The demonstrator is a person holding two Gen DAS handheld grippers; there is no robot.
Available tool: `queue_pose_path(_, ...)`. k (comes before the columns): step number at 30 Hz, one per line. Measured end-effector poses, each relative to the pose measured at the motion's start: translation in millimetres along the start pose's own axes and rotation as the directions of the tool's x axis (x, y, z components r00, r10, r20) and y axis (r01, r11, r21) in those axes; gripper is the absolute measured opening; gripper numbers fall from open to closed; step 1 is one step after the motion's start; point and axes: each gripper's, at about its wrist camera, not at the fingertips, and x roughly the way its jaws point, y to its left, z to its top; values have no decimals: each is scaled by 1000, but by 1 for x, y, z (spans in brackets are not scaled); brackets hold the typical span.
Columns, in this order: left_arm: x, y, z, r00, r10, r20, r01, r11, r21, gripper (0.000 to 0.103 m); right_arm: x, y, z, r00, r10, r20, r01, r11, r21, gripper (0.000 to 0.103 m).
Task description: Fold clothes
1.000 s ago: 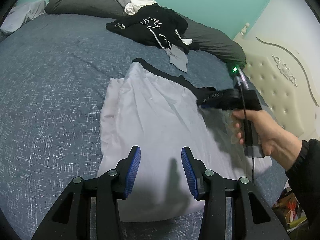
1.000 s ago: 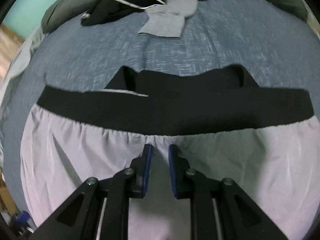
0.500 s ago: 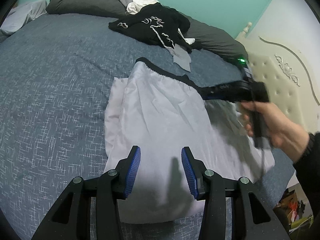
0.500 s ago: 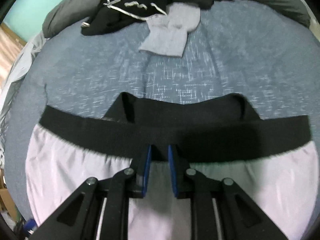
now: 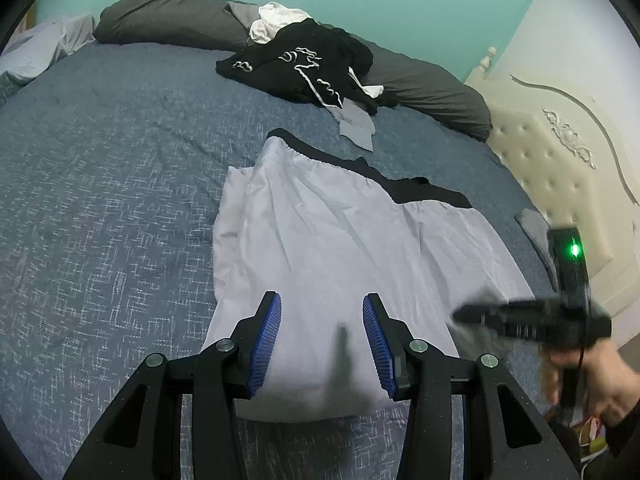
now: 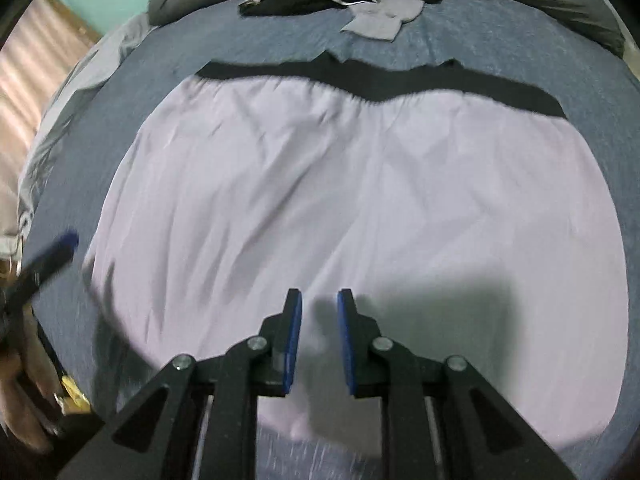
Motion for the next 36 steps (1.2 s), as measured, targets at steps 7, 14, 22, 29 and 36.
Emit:
queue_pose_path(7,-3,-6,0,1000,9,3,-9,1000,17,46,14,5,-45,998,-11,-68,10,1000,-11,17)
queue_pose_path(14,-1,-3,-1,1000,19,-6,-19,1000,14,46,3,11,-66,997,-7,-75,4,999,-39,17)
queue_pose_path(22,-4,-1,1,1000,29,-1,-29,1000,9,47,14,17,-78,996,-22,-92,16,997,-70,17)
queue_pose_path(29,-11,2,3,1000,27,15,-27,1000,-12,47,-14,11,-82,1000,17,-21,-18,999,-50,17)
queue_pose_path(36,-24,13,-1,1000,22,12,-21,997,-81,56,-61,-30,-97,977,57,203,-77,993,92,17)
